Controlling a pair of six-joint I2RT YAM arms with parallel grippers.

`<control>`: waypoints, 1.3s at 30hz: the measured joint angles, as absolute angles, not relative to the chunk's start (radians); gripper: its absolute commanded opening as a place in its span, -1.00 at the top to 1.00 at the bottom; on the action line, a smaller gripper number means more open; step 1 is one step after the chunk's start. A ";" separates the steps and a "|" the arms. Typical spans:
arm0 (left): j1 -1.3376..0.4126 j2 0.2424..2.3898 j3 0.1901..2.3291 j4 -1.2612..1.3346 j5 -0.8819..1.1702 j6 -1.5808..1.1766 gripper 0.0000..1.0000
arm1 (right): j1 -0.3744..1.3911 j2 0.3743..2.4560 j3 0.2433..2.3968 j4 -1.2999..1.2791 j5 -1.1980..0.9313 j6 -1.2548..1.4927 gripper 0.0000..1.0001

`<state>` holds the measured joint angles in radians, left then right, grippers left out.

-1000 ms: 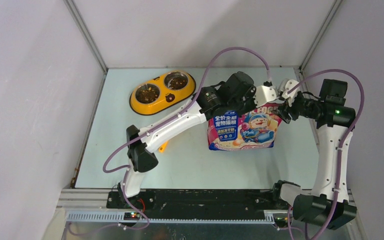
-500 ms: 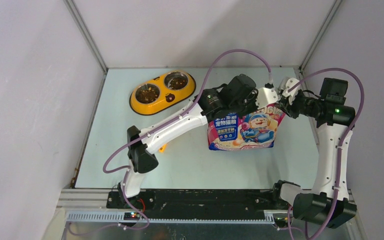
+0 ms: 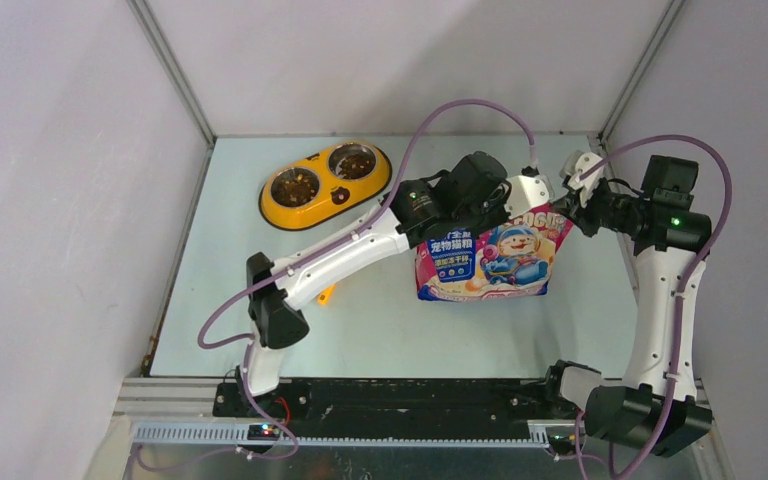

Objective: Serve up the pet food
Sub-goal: Close the pet food bag at the center of the board.

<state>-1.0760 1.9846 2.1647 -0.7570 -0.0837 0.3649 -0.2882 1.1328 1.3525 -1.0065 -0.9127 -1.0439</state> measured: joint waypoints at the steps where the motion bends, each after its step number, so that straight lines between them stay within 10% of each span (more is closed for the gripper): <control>1: -1.076 1.982 2.161 -0.756 -0.083 0.365 1.00 | -0.290 1.133 1.352 -1.007 -0.915 -1.042 1.00; 9: -1.074 1.969 2.137 -0.738 -0.080 0.364 0.75 | -0.299 1.132 1.348 -1.002 -0.932 -1.021 1.00; 17: -1.064 1.951 2.113 -0.740 -0.081 0.358 1.00 | -0.304 1.131 1.343 -0.994 -0.941 -1.013 1.00; 20: -1.063 1.946 2.106 -0.735 -0.080 0.358 0.67 | -0.305 1.131 1.343 -0.993 -0.945 -1.010 1.00; 27: -1.042 1.933 2.096 -0.751 -0.069 0.356 1.00 | -0.310 1.131 1.341 -0.990 -0.951 -1.003 1.00; 30: -1.041 1.926 2.088 -0.750 -0.065 0.357 0.59 | -0.311 1.131 1.341 -0.990 -0.956 -1.002 1.00; 36: -1.020 1.901 2.076 -0.785 -0.066 0.362 1.00 | -0.321 1.131 1.338 -0.989 -0.963 -1.001 1.00; 39: -1.019 1.900 2.074 -0.785 -0.066 0.366 0.68 | -0.321 1.128 1.338 -0.990 -0.965 -1.001 1.00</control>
<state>-1.0187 1.8996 2.0739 -0.7849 -0.0662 0.3656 -0.3214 1.1282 1.3376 -0.9901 -0.9653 -1.0008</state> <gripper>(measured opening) 0.024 0.010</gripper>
